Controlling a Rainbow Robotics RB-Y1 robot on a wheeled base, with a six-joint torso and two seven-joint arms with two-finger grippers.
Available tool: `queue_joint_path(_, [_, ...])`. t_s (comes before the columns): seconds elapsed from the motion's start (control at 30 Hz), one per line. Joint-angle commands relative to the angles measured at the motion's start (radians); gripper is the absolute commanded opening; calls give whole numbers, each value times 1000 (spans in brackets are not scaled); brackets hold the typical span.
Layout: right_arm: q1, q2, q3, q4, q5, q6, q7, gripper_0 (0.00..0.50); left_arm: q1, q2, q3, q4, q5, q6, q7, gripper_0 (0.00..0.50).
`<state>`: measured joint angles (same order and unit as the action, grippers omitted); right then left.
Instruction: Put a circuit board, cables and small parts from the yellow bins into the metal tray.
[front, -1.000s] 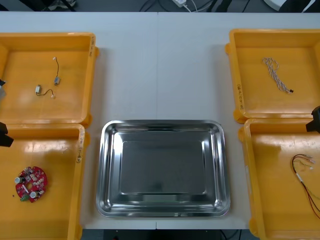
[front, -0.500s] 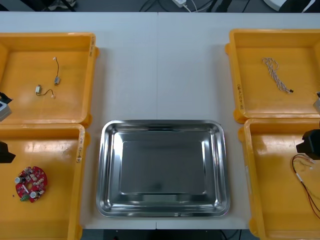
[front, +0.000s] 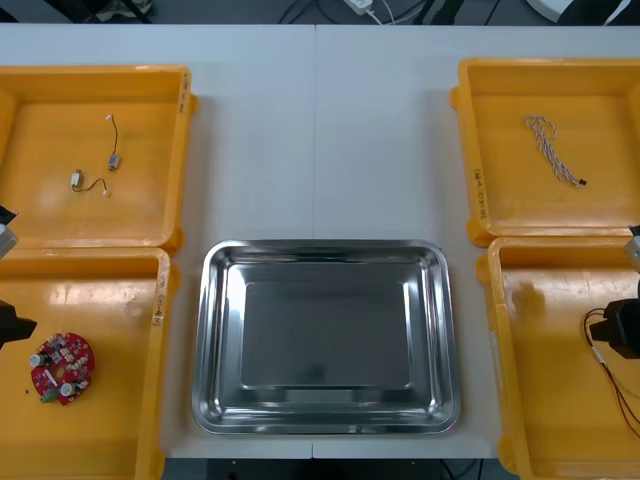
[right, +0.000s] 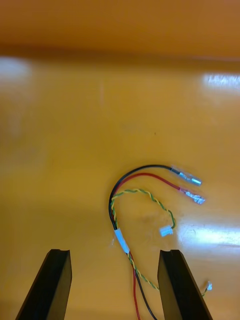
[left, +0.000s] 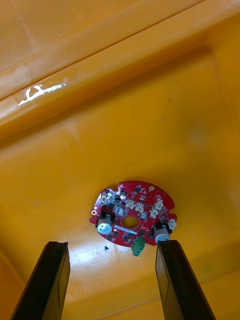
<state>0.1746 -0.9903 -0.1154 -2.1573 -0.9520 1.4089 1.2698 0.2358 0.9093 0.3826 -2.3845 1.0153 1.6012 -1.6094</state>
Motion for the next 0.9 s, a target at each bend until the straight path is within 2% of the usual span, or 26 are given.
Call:
queue_joint_path(0.03, [42,4,-3,-27,10,-18,31,500,99,53,48,-32,14,-76,-224,500])
queue_joint_path(0.2, [45,4,63,-26,87,-70,28,500,180,69,61,-32,28,-170,-282,500])
queue_joint_path(0.47, [43,4,106,-26,102,-84,54,500,278,108,62,-56,37,-248,-314,500])
queue_joint_path(0.6, [43,4,119,-26,133,-84,72,500,330,132,64,-79,37,-276,-330,500])
queue_joint_path(0.9, [43,4,151,-26,164,-102,109,500,430,172,51,-91,11,-377,-366,500])
